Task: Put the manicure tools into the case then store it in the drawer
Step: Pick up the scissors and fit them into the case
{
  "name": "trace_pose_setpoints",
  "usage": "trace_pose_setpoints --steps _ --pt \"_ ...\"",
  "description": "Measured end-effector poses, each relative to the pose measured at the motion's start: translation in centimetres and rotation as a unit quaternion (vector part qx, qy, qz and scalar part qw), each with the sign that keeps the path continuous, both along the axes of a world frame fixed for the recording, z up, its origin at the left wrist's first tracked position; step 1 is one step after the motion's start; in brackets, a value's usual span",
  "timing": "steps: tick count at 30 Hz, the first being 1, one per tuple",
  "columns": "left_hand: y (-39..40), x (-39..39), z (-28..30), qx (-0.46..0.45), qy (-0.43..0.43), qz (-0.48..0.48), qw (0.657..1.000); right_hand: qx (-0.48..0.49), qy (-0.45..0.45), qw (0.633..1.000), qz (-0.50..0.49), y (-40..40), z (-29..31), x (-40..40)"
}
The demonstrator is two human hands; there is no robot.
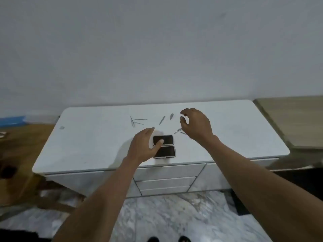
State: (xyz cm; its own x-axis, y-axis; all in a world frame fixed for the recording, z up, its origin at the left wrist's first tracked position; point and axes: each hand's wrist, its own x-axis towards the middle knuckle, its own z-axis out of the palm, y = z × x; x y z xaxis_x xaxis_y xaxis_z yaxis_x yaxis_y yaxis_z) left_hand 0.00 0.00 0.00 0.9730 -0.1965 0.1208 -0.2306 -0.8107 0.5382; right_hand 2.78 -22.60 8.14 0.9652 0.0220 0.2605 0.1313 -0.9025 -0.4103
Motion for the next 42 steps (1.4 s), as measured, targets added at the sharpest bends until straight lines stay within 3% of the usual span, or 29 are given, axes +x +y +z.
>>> trace_pose_setpoints --steps 13,24,31,39,42 --pt "0.7 1.9 -10.9 0.024 0.04 -0.028 0.999 0.023 0.141 0.987 -0.072 -1.9 -10.9 2.0" --pt "1.0 3.5 -12.7 0.074 -0.004 -0.048 0.996 0.037 0.158 0.985 -0.065 -1.8 -14.0 7.9" --pt "1.0 3.6 -13.1 0.069 -0.025 -0.046 0.996 0.004 0.21 0.977 -0.03 -2.6 -15.0 9.8" --pt "0.9 3.7 -13.3 0.073 -0.028 -0.043 0.996 -0.07 0.203 0.976 0.019 -2.6 -14.9 10.3" --pt "0.9 3.7 -13.2 0.066 -0.033 -0.042 0.996 -0.047 0.199 0.979 0.019 -2.5 -14.5 10.4"
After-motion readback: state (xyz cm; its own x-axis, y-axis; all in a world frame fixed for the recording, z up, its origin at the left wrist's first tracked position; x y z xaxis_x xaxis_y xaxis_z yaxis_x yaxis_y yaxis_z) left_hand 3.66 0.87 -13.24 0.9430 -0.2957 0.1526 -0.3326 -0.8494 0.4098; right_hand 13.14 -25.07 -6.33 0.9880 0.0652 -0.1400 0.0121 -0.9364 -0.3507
